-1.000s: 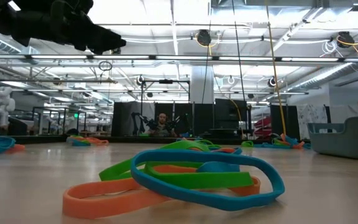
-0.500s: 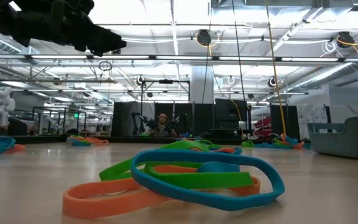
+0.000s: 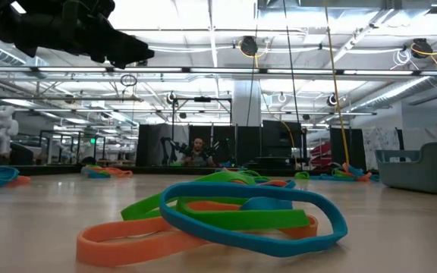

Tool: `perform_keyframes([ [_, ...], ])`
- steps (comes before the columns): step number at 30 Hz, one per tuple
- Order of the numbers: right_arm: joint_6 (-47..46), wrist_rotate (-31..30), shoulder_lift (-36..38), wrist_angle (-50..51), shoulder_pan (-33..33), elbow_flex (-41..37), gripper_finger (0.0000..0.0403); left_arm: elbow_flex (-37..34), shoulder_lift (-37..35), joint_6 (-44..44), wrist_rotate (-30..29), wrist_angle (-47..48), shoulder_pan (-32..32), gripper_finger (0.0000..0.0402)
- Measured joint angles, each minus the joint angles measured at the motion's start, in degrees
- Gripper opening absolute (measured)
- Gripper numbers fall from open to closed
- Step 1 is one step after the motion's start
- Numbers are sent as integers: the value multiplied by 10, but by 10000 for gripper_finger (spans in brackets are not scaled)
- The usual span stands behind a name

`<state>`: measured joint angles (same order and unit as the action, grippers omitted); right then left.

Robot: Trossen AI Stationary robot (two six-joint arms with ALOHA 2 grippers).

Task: Sort rubber bands into baskets
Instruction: Put the orange rubber band into the orange bin

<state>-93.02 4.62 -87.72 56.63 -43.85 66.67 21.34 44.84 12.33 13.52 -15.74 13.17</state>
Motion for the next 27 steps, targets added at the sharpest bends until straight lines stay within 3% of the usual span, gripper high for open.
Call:
perform_keyframes([
  [6, 109, -96, 24, -29, 56, 0, 119, 0, 0, -21, 0, 5, 0, 191],
  [9, 166, -105, 29, -20, 108, 1, 114, 0, 0, -30, 0, 4, 0, 191],
  [20, 438, -113, 29, -5, 374, 1, 118, 0, 0, -60, 0, 21, -2, 191],
  [27, 452, -176, 29, 95, 547, 1, 118, 0, 0, -49, 0, 24, -1, 191],
])
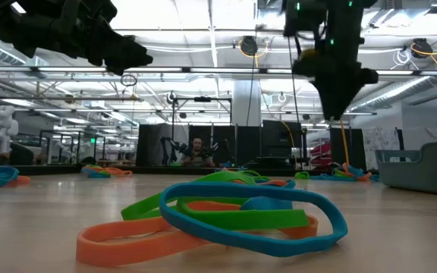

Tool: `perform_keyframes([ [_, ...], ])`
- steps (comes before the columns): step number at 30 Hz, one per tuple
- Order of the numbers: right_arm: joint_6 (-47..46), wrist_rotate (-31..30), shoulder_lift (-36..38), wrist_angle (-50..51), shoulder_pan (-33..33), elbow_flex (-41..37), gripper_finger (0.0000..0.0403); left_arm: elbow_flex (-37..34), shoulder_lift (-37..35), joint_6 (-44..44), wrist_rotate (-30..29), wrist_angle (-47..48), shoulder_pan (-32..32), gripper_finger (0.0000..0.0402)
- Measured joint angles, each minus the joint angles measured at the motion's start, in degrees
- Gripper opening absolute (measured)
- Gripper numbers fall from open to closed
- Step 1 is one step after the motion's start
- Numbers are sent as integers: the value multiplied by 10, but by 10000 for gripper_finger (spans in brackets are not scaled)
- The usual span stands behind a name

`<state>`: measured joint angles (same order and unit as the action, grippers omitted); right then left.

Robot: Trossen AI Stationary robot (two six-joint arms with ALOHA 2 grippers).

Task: Sort rubber bands into baskets
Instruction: Put the orange rubber band into the orange bin

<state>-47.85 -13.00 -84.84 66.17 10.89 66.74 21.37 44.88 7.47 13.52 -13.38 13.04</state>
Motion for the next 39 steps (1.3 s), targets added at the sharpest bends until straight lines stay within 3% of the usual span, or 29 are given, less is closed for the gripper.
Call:
perform_keyframes([
  [8, 45, -9, -15, -11, 123, 1, 118, 0, 0, 21, 0, 2, 0, 191],
  [15, 75, -31, -41, -38, 185, -27, 118, 0, 0, 21, 0, 5, 0, 191],
  [29, 87, -16, -42, -177, 233, -148, 118, 0, 0, 20, -1, 9, 0, 191],
  [39, 96, -5, -42, -218, 238, -161, 115, 0, 0, 20, -2, 9, 0, 191],
])
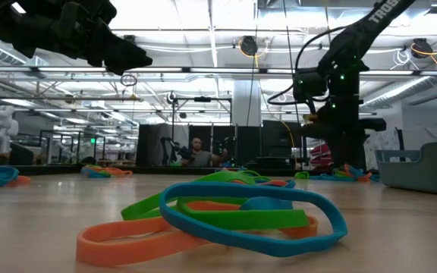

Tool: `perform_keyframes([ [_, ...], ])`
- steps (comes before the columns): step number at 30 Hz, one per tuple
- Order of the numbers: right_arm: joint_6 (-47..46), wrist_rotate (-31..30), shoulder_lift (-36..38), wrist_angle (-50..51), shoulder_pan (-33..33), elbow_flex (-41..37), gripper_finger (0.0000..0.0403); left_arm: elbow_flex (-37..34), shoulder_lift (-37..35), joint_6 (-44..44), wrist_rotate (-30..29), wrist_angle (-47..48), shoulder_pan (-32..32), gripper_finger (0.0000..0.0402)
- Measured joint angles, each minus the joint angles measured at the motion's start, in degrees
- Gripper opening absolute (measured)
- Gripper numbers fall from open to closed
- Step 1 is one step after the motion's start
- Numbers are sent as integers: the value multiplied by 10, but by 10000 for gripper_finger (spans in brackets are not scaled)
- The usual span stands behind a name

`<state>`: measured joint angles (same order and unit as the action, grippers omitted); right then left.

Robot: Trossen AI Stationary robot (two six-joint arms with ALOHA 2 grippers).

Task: Sort rubber bands into baskets
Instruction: Put the orange rubber band into the orange bin

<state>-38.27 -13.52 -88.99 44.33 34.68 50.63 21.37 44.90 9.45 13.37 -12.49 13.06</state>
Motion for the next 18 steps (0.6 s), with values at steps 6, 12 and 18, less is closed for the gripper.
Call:
perform_keyframes([
  [6, 3, 16, 0, -1, 0, 0, 74, 0, 0, 0, -1, 0, 0, 191],
  [12, 17, 17, 0, 1, 0, 0, 34, 0, 0, 0, -1, 2, 0, 191],
  [18, 36, 16, 0, -3, -2, 0, 26, 0, 0, 0, -1, 2, 0, 191],
])
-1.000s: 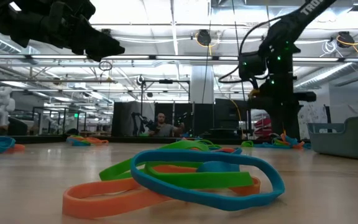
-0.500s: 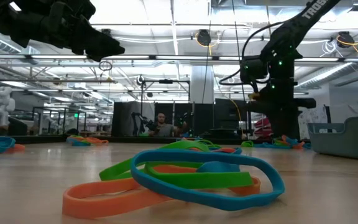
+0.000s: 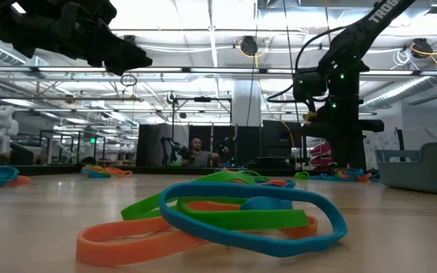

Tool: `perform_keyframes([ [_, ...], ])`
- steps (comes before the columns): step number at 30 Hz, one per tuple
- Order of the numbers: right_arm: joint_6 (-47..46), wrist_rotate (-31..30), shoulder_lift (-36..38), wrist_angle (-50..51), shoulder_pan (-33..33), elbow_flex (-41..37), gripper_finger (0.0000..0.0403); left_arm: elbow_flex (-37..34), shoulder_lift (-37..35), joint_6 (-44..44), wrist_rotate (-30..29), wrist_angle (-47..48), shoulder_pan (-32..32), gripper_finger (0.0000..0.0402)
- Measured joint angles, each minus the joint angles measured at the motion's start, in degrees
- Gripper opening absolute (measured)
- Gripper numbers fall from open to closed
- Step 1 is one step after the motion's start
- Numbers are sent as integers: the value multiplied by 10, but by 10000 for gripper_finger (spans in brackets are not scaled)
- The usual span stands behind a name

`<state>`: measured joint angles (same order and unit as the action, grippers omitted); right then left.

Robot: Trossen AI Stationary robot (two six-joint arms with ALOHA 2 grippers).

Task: Sort rubber bands into baskets
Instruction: Put the orange rubber band into the orange bin

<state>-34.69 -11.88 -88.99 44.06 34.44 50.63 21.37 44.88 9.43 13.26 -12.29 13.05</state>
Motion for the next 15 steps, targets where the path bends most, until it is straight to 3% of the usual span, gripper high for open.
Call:
perform_keyframes([
  [15, -32, 2, 0, -9, 0, 0, 132, 0, 0, 0, 0, 3, 0, 191],
])
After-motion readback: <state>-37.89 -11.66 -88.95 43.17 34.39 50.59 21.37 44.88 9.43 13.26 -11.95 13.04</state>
